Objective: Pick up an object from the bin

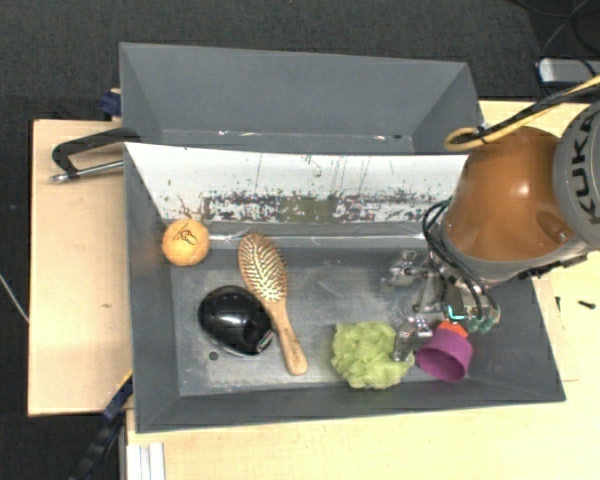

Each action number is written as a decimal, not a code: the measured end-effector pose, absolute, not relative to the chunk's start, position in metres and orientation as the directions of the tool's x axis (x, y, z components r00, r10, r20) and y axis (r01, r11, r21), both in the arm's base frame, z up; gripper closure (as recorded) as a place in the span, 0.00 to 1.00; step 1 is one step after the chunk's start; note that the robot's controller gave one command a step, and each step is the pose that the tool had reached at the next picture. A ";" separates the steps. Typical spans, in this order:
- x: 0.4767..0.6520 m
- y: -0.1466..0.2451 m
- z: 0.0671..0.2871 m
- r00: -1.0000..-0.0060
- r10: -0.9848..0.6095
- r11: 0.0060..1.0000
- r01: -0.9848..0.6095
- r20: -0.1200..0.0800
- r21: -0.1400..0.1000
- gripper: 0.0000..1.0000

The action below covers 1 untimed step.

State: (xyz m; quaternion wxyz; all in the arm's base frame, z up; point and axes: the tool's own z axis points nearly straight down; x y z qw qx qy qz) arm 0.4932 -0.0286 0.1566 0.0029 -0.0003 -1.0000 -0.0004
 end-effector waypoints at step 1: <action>0.494 -0.029 0.159 -1.000 0.001 1.000 0.001 0.002 0.001 0.00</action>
Offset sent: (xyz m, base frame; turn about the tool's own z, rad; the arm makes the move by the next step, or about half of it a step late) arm 0.0290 0.0102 -0.0689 0.0886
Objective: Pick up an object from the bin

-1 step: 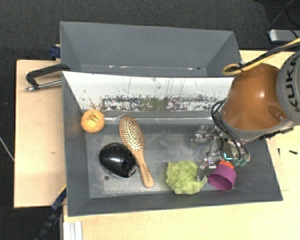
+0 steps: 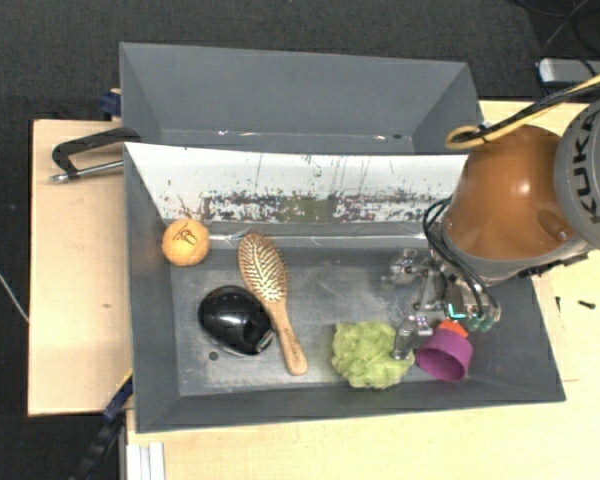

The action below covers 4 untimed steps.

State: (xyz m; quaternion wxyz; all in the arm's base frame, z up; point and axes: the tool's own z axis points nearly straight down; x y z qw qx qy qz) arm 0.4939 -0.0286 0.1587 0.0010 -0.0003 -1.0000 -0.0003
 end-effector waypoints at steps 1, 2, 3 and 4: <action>0.515 -0.022 0.118 -0.998 0.057 0.998 0.057 -0.005 0.001 0.00; 0.516 -0.030 0.093 -1.000 -0.032 1.000 -0.032 0.000 0.000 0.00; 0.517 -0.033 0.090 -0.994 -0.112 0.994 -0.112 -0.001 0.001 0.00; 0.503 -0.014 0.076 -0.999 0.048 0.999 0.048 -0.007 -0.007 1.00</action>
Offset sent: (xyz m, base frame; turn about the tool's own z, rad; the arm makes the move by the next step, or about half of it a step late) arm 0.0186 -0.0175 -0.0887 -0.3130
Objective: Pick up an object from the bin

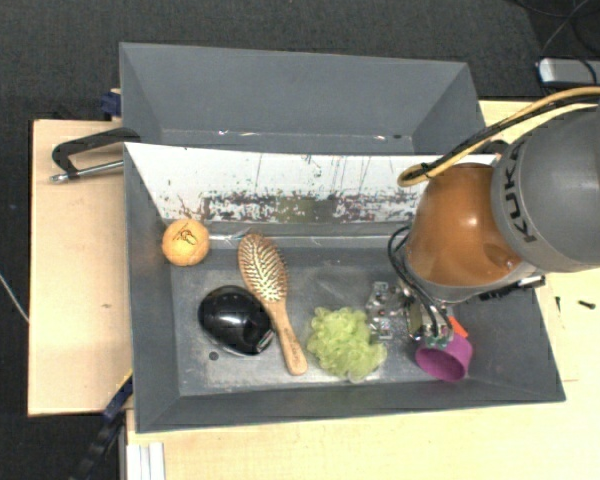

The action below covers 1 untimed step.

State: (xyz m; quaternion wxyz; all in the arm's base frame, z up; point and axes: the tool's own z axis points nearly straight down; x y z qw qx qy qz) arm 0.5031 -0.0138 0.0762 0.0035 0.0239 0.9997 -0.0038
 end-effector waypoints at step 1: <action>0.503 -0.013 0.076 -0.999 0.047 0.999 0.047 -0.007 -0.007 1.00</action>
Offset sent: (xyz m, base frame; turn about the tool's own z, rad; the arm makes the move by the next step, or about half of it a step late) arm 0.0000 0.0000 0.0000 0.0000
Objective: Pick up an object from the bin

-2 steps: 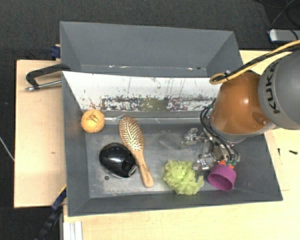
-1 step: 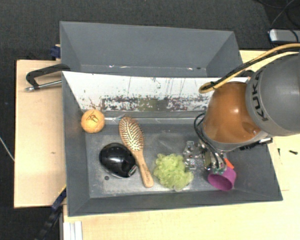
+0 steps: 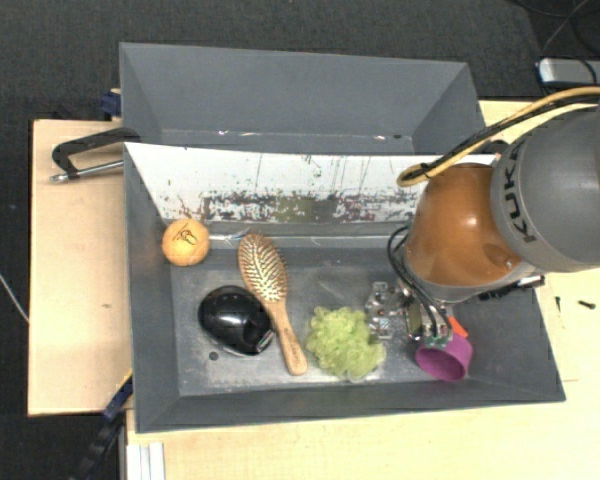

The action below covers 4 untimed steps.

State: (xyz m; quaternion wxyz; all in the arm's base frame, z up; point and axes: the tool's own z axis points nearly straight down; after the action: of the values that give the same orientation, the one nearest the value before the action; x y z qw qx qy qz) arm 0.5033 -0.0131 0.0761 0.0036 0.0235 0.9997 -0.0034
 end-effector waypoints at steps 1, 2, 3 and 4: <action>0.503 -0.013 0.076 -0.999 0.047 0.999 0.047 -0.007 -0.006 1.00; 0.506 -0.011 0.075 -0.999 0.047 0.999 0.047 -0.019 -0.002 0.00; 0.499 -0.010 0.073 -0.999 0.044 0.999 0.044 0.006 -0.003 1.00; 0.500 -0.010 0.073 -0.999 0.044 0.999 0.044 0.004 -0.002 1.00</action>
Offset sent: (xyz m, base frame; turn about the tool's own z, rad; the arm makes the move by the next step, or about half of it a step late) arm 0.0000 0.0000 0.0000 0.0000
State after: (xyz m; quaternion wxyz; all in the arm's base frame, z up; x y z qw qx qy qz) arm 0.4998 -0.0099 0.0729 -0.0021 0.0222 0.9998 -0.0012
